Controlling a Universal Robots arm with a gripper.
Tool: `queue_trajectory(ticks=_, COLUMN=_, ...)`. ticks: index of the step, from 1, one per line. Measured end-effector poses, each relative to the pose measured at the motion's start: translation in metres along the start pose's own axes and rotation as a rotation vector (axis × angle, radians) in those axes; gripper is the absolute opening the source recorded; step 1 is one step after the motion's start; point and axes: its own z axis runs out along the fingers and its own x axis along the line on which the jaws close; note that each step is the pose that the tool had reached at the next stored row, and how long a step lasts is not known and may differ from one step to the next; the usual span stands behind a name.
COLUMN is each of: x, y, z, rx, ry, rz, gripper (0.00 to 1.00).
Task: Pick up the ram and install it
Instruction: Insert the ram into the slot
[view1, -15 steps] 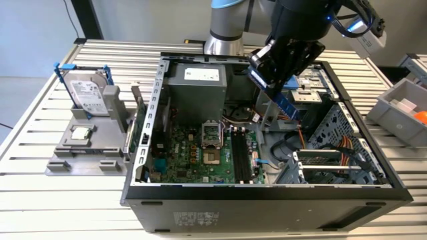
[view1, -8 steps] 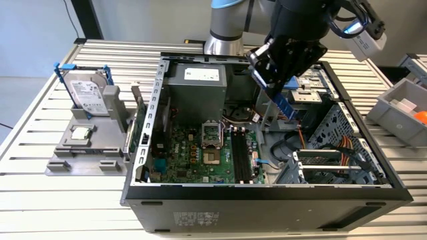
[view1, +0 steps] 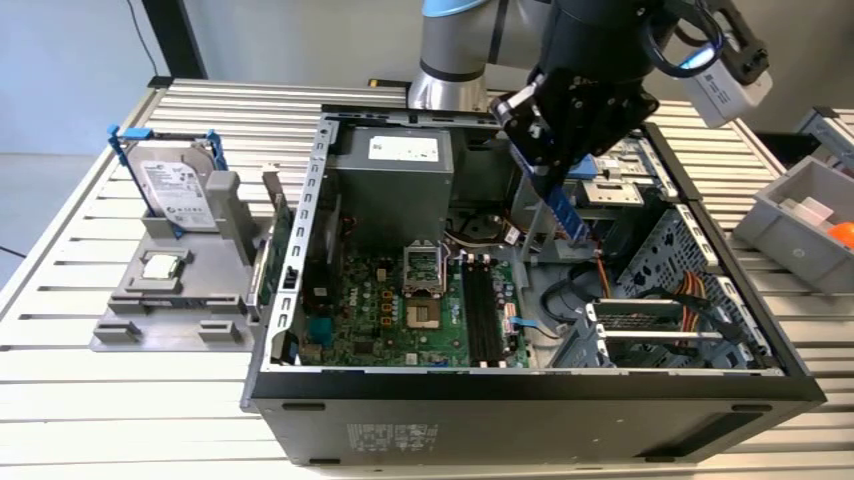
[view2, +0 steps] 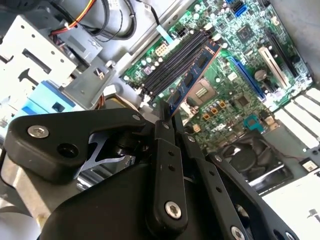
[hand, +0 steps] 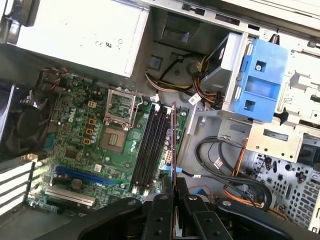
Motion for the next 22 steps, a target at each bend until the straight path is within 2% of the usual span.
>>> queue_trajectory(ticks=6, x=0.0, y=0.0, z=0.0002, rx=0.0017, ry=-0.0022, rz=0.071, gripper=0.0)
queue_trajectory(ticks=18, x=0.0, y=0.0, z=0.0004, rx=0.0044, ry=-0.0056, rz=0.181, gripper=0.0)
queue_trajectory(ticks=22, x=0.0, y=0.0, z=0.0004, rx=0.0046, ry=-0.0059, rz=0.19, gripper=0.0)
